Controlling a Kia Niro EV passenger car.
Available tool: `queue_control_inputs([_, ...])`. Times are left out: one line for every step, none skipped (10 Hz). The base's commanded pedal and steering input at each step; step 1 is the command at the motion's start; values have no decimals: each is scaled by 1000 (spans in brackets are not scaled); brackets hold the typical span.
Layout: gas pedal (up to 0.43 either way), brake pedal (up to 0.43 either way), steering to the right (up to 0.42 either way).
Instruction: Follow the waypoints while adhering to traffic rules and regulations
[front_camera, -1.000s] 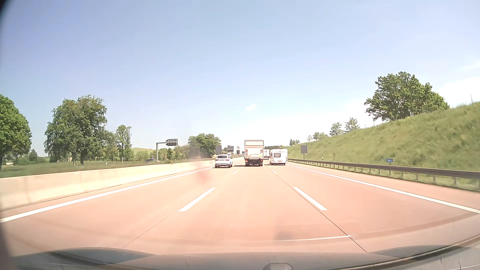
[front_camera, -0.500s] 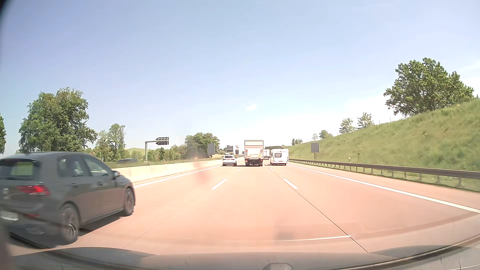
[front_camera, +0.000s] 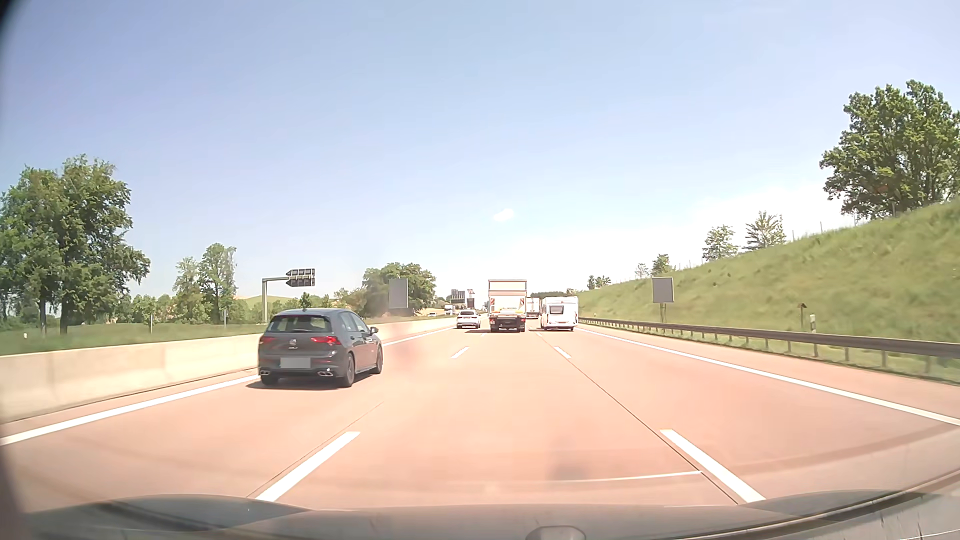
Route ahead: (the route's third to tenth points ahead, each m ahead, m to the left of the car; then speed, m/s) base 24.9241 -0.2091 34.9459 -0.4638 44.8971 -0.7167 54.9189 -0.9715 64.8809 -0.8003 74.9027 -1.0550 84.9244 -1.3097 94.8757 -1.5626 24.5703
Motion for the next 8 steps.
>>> queue_control_inputs([150, 0, -2])
queue_control_inputs([150, 0, -2])
queue_control_inputs([150, 0, -2])
queue_control_inputs([150, 0, -1])
queue_control_inputs([150, 0, -1])
queue_control_inputs([169, 0, -1])
queue_control_inputs([197, 0, -1])
queue_control_inputs([197, 0, -1])
